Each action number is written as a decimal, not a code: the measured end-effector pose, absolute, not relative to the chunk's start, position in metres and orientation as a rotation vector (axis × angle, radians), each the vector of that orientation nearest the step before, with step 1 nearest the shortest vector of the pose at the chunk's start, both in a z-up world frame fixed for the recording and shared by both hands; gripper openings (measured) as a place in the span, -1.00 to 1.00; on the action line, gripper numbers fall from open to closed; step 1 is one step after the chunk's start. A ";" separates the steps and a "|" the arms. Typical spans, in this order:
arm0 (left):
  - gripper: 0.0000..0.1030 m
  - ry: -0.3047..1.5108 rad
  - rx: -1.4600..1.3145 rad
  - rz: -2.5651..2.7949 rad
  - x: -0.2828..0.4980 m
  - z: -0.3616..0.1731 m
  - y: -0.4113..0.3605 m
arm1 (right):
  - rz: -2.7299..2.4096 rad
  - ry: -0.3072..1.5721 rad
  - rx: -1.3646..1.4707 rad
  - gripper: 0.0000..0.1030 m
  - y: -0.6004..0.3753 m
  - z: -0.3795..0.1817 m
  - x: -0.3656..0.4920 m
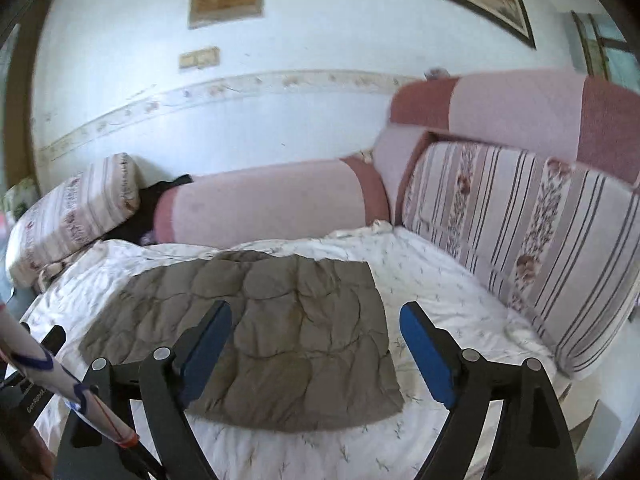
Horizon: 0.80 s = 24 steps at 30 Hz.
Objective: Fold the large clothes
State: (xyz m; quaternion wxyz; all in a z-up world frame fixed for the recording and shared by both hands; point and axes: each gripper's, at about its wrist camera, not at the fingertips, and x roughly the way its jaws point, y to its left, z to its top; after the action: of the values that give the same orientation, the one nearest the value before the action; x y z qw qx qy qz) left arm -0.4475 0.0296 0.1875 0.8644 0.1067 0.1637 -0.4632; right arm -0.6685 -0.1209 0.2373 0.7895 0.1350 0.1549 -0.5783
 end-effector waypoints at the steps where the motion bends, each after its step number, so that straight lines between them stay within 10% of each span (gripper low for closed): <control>1: 0.45 0.334 0.224 -0.977 -0.452 0.192 0.041 | -1.241 0.335 0.271 0.74 -0.110 0.243 -0.672; 12: 0.99 0.205 0.099 -0.993 -0.505 0.281 0.180 | -1.085 0.232 0.261 1.00 0.021 0.298 -0.703; 24: 1.00 0.232 0.132 -0.883 -0.496 0.288 0.201 | -1.014 0.231 0.238 1.00 0.053 0.290 -0.669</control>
State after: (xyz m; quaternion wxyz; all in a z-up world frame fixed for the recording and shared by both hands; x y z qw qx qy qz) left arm -0.4965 0.2008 0.2875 0.8954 0.0638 0.1121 -0.4261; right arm -0.6689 0.0533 0.2896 0.8610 0.1133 0.1102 -0.4834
